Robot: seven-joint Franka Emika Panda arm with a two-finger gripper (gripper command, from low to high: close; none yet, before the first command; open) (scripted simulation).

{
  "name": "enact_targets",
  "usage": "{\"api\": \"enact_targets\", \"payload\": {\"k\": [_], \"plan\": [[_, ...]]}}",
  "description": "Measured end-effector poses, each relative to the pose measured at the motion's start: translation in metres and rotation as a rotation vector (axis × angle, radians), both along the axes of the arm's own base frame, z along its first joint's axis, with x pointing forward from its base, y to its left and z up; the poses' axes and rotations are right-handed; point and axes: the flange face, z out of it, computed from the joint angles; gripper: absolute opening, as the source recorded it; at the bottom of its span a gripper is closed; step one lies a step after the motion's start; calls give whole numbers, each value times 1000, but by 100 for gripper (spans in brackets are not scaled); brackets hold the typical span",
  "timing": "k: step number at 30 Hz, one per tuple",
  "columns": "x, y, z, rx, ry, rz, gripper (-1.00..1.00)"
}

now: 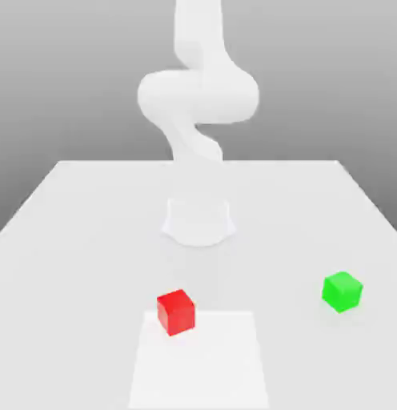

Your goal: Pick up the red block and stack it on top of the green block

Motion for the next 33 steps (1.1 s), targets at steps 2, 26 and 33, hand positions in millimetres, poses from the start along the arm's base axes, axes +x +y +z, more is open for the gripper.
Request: {"api": "enact_targets", "payload": {"k": [2,26,33], "plan": [[20,-9,-50,-18,74,35,0],[-38,-28,-508,-179,704,444,0],[-40,-28,-518,-177,708,443,-100]]}}
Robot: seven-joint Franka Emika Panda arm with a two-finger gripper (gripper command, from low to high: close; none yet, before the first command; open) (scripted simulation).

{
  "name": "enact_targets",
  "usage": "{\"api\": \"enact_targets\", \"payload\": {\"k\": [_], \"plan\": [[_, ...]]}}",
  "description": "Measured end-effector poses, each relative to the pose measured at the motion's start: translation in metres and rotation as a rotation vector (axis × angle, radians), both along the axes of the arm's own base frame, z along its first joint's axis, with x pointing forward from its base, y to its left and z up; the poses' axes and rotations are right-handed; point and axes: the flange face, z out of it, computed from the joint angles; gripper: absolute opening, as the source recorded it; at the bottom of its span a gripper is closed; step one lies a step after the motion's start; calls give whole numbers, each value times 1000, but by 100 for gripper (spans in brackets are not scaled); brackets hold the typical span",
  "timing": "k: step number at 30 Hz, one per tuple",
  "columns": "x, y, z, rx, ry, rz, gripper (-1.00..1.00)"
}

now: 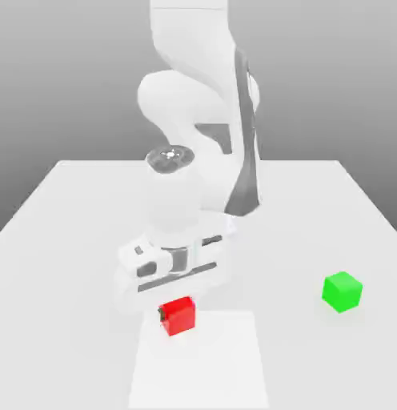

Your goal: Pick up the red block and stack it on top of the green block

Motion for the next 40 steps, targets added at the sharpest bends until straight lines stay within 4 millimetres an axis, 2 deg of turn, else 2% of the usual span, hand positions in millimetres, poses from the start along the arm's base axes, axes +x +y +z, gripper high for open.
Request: {"api": "enact_targets", "payload": {"k": [3,13,16,19,22,26,30,32,36,37,40], "plan": [[1,0,5,0,-2,1,-100],[1,0,62,1,-1,0,-100],[8,38,71,-2,-2,94,-100],[11,93,78,-4,-3,225,-100],[5,152,85,-4,-4,361,-100],[-19,229,94,-3,-4,544,-100],[-62,300,101,0,-1,726,-100],[-71,313,90,-1,-1,759,-100],[-73,316,51,-2,-1,767,-100],[-74,316,43,-1,-1,768,100],[-74,316,43,-1,-1,768,100]]}}
